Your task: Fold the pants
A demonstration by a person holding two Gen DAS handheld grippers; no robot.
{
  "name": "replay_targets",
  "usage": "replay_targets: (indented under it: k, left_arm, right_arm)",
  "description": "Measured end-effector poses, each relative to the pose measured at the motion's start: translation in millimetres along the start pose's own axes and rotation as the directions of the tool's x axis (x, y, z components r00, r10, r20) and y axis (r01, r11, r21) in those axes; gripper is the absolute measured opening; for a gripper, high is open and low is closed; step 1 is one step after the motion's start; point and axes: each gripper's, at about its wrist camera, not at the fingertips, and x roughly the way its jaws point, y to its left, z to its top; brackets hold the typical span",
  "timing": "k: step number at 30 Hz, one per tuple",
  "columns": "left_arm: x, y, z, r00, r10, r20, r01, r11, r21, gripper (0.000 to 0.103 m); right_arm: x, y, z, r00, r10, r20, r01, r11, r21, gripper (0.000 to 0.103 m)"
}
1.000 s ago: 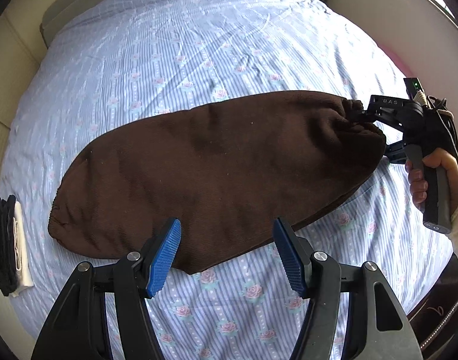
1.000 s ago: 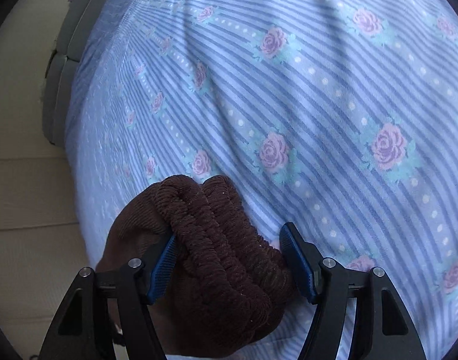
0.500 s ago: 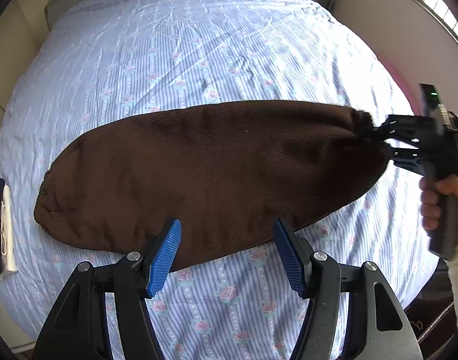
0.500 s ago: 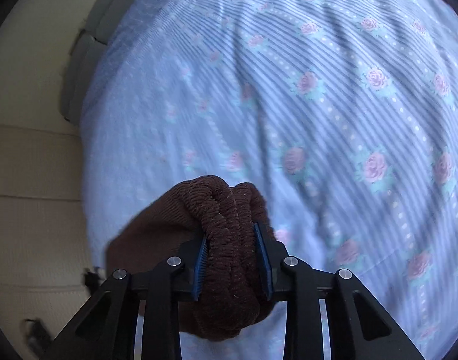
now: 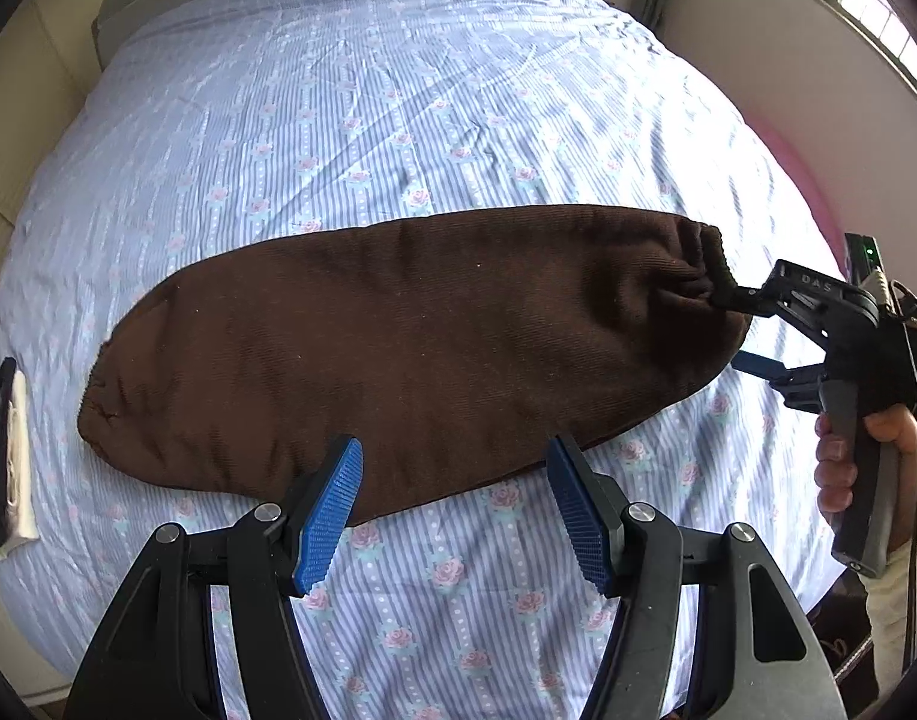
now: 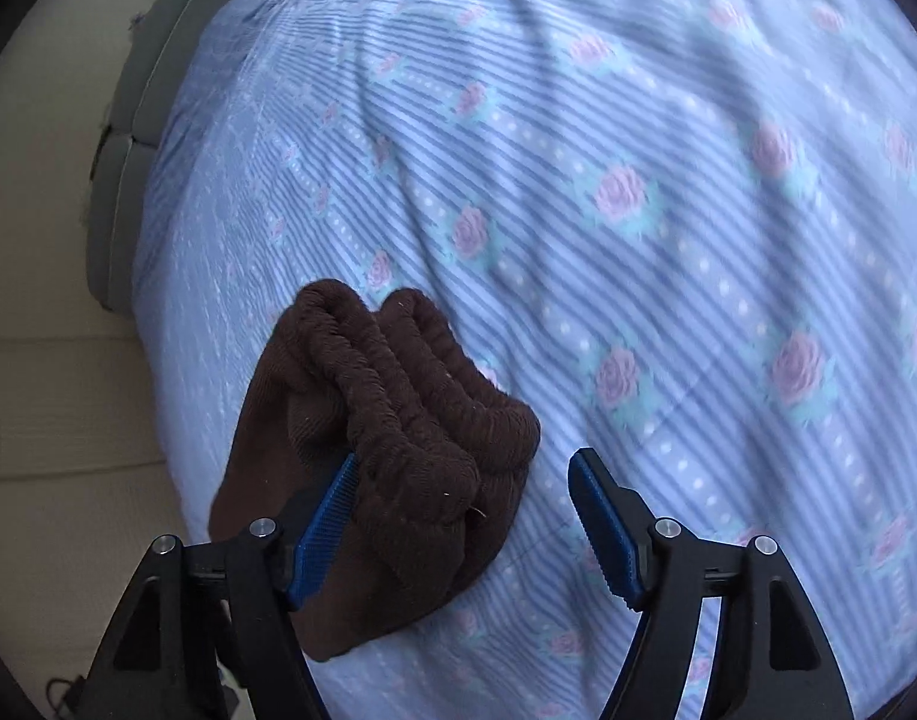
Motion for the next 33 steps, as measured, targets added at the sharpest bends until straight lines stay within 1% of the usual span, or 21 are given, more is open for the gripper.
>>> replay_targets:
  k: [3,5,7,9,10,11,12,14,15,17,19,21,23,24,25,26,28,29,30,32,33]
  left_arm:
    - [1.9,-2.3,-1.8,1.0,0.012,-0.006,-0.012,1.0,0.014,0.063]
    - [2.1,-4.3,-3.9,1.0,0.013,-0.013,-0.013,1.0,0.017,0.063]
    - [1.6,-6.8,-6.5,1.0,0.02,-0.015,-0.02,0.999,0.028,0.063]
    - [1.1,-10.1,-10.3,0.999,0.034,-0.014,-0.034,0.998,0.051,0.063]
    - [0.7,-11.7,-11.8,0.999,0.038,-0.013,-0.037,0.997,0.061,0.063]
    - [-0.3,-13.3,-13.5,0.999,0.038,-0.009,-0.037,0.997,0.07,0.063]
    - [-1.3,-14.2,-14.9,0.999,0.034,-0.006,-0.033,0.997,0.077,0.063]
    - [-2.1,-15.1,-17.9,1.0,0.026,0.002,-0.026,0.996,0.086,0.063]
    - [-1.3,-15.0,-19.3,1.0,0.024,0.002,-0.024,0.996,0.087,0.063]
    - [5.4,-12.6,-23.0,0.999,0.033,-0.017,-0.032,0.996,0.084,0.063]
    - [12.1,-8.2,-25.6,0.999,0.03,-0.029,-0.028,0.997,0.069,0.063]
    - [19.2,-2.3,-26.5,0.999,0.01,-0.035,-0.008,0.999,0.051,0.063]
    - [27.1,3.3,-26.1,0.999,-0.009,-0.034,0.01,0.999,0.035,0.062]
    - [33.7,6.7,-26.3,0.999,-0.026,-0.046,0.027,0.999,0.026,0.06]
    - [41.3,11.0,-26.2,0.997,-0.048,-0.066,0.05,0.999,0.02,0.052]
    - [49.7,19.2,-26.5,0.993,-0.077,-0.088,0.077,0.997,-0.006,0.038]
    - [55.0,32.1,-27.1,0.987,-0.122,-0.104,0.116,0.991,-0.064,0.026]
    - [55.7,41.7,-27.6,0.984,-0.15,-0.095,0.14,0.984,-0.108,0.026]
    - [56.8,45.4,-27.9,0.983,-0.159,-0.093,0.147,0.981,-0.124,0.026]
    - [67.7,48.6,-27.7,0.975,-0.188,-0.119,0.171,0.976,-0.135,0.023]
    - [78.2,46.8,-28.3,0.97,-0.195,-0.148,0.176,0.976,-0.132,0.023]
  right_arm:
    - [13.7,-6.0,1.9,1.0,0.017,-0.026,-0.017,1.0,-0.004,0.073]
    - [28.1,-13.2,6.7,0.998,0.062,-0.033,-0.06,0.997,0.044,0.073]
    - [36.5,-19.8,14.9,0.995,0.098,-0.015,-0.096,0.992,0.08,0.073]
    - [36.1,-24.0,12.6,0.994,0.107,-0.002,-0.107,0.989,0.106,0.054]
    - [31.3,-27.3,11.4,0.992,0.127,0.001,-0.126,0.984,0.127,0.046]
    - [21.6,-28.1,8.7,0.985,0.169,0.024,-0.17,0.975,0.142,0.039]
    - [10.6,-26.8,5.5,0.982,0.18,0.053,-0.185,0.973,0.135,0.039]
    - [-14.6,-21.4,-2.2,0.98,0.16,0.121,-0.172,0.981,0.094,0.039]
    - [-21.8,-23.2,-3.9,0.981,0.132,0.142,-0.145,0.985,0.089,0.039]
    - [-21.3,-26.8,-3.4,0.989,0.093,0.116,-0.104,0.991,0.09,0.039]
    - [-21.7,-26.0,-2.3,0.992,0.084,0.09,-0.091,0.993,0.077,0.039]
    - [-26.1,-11.3,-7.5,0.994,0.056,0.092,-0.057,0.998,0.008,0.039]
    - [-31.7,6.5,-10.8,0.994,0.049,0.098,-0.046,0.998,-0.031,0.04]
    - [-34.7,16.8,-13.6,0.994,0.042,0.102,-0.039,0.999,-0.037,0.04]
    - [-34.3,22.2,-17.0,0.994,0.039,0.104,-0.034,0.999,-0.042,0.04]
    - [-37.2,26.9,-19.2,0.994,0.036,0.108,-0.031,0.998,-0.048,0.04]
    - [-42.6,35.7,-24.1,0.993,0.026,0.118,-0.017,0.997,-0.077,0.04]
    - [-46.3,39.6,-26.7,0.992,0.019,0.124,-0.008,0.996,-0.091,0.04]
    - [-45.1,44.9,-25.1,0.992,0.018,0.128,-0.005,0.995,-0.098,0.04]
    - [-46.6,47.3,-27.8,0.99,0.014,0.138,0.0,0.994,-0.106,0.04]
    - [-46.5,45.8,-26.7,0.99,0.014,0.14,0.001,0.995,-0.102,0.04]
